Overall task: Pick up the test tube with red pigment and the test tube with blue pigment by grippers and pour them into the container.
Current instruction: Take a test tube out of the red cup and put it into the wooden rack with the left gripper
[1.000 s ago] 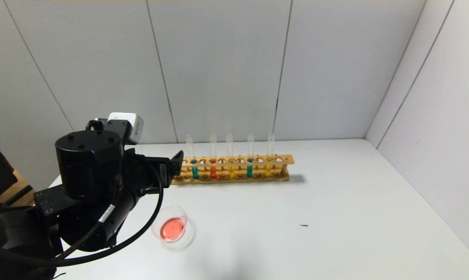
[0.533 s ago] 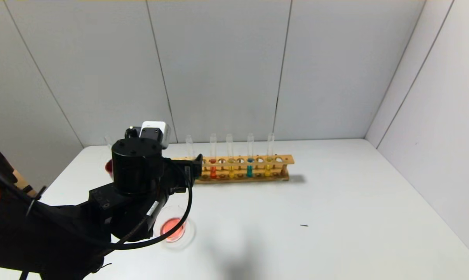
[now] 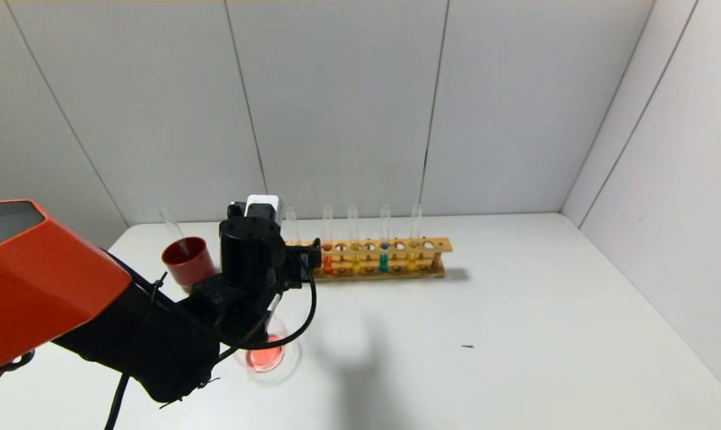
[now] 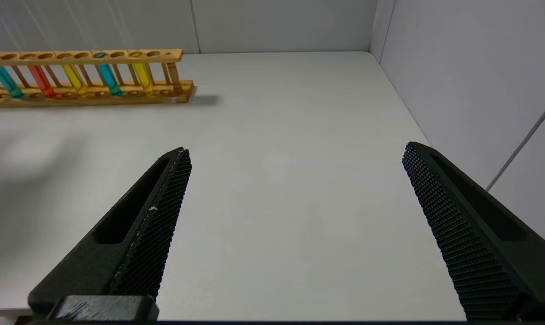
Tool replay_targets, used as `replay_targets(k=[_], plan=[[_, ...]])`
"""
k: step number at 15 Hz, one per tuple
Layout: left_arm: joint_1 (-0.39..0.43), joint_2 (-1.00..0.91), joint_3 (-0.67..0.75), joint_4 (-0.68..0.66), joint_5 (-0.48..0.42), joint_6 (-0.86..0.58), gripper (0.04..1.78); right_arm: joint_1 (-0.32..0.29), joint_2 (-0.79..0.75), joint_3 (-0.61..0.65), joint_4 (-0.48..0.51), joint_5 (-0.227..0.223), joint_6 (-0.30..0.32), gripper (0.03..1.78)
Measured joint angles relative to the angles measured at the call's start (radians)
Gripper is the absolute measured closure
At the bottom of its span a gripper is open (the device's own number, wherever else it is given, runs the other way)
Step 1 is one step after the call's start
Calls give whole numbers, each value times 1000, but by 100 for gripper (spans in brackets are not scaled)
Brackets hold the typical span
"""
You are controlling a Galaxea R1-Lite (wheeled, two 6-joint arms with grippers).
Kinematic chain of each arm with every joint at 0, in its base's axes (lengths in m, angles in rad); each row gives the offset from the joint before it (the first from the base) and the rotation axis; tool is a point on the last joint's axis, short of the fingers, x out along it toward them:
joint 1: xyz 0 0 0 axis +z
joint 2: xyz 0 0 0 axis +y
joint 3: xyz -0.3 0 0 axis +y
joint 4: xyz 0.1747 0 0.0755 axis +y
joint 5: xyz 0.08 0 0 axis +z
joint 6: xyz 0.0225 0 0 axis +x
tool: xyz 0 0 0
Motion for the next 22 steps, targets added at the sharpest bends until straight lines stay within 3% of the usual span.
replay_targets(k=[11, 22], plan=[[88, 109, -113, 9, -107, 4, 7, 0, 0, 0, 0, 0, 0, 10], [135, 180, -232, 21, -127, 48, 7, 0, 0, 0, 0, 0, 0, 10]])
